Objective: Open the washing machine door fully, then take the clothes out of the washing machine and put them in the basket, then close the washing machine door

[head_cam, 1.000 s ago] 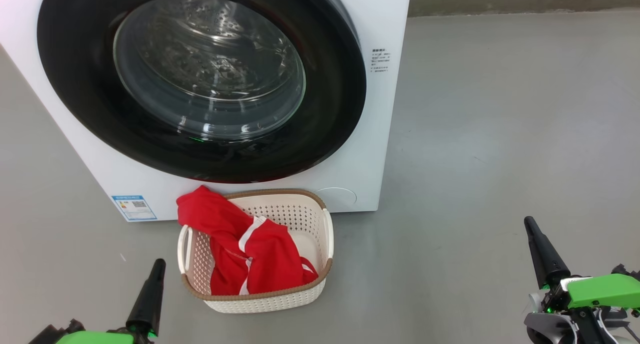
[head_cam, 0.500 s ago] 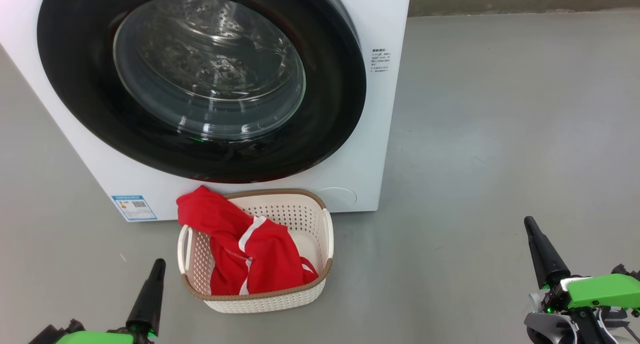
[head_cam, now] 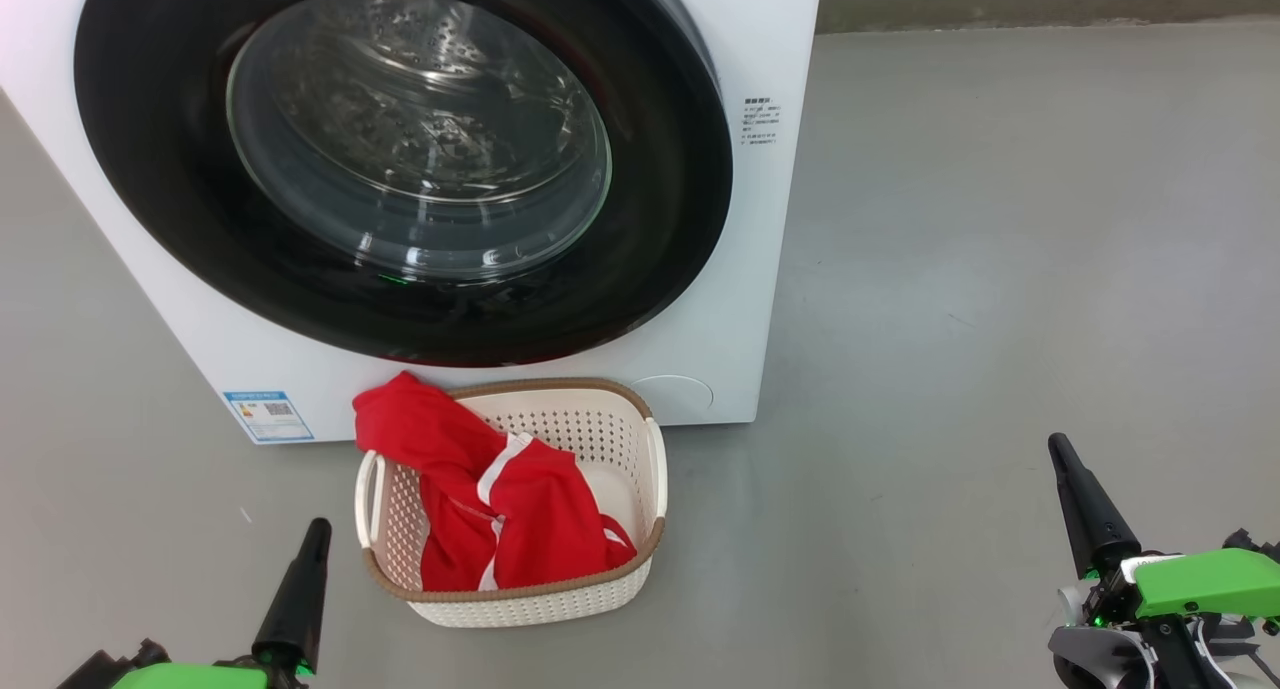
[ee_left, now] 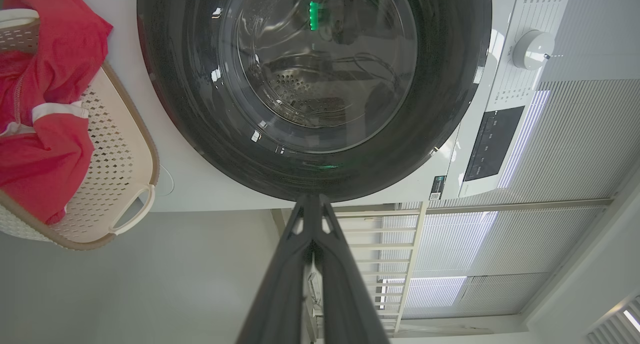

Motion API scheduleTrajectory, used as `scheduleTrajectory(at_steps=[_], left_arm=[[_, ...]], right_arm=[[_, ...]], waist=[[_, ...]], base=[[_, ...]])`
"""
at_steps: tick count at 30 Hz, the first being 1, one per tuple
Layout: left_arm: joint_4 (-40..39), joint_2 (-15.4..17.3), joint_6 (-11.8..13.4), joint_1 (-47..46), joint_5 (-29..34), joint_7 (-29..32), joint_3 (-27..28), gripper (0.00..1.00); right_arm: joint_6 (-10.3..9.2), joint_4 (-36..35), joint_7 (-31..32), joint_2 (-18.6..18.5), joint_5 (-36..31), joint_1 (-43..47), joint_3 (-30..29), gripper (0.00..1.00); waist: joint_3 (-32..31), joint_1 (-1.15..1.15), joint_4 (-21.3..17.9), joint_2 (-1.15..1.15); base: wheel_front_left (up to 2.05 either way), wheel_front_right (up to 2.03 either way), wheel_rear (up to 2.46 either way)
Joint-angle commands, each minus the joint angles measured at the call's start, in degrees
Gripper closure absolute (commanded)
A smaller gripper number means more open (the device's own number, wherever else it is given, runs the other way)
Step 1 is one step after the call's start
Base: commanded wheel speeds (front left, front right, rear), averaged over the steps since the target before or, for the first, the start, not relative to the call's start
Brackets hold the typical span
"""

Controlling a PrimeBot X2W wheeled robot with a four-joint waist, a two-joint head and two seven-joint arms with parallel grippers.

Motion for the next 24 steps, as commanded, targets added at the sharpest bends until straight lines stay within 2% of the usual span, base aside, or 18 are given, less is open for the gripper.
scheduleTrajectory(at_steps=[1, 24], left_arm=[[-1.2, 0.5, -0.4, -2.3, -0.4, 0.2, 2.0, 1.0], [-1.2, 0.5, -0.4, -2.3, -0.4, 0.2, 2.0, 1.0]], right_arm=[[-0.03, -1.5, 0.3, -1.0, 0.2, -2.4, 0.9, 1.0], [-0.03, -1.5, 0.3, -1.0, 0.2, -2.4, 0.9, 1.0]], waist=[[0.0, 0.0, 0.0, 0.0], [0.0, 0.0, 0.0, 0.0]], base=[[0.0, 0.0, 0.0], [0.0, 0.0, 0.0]])
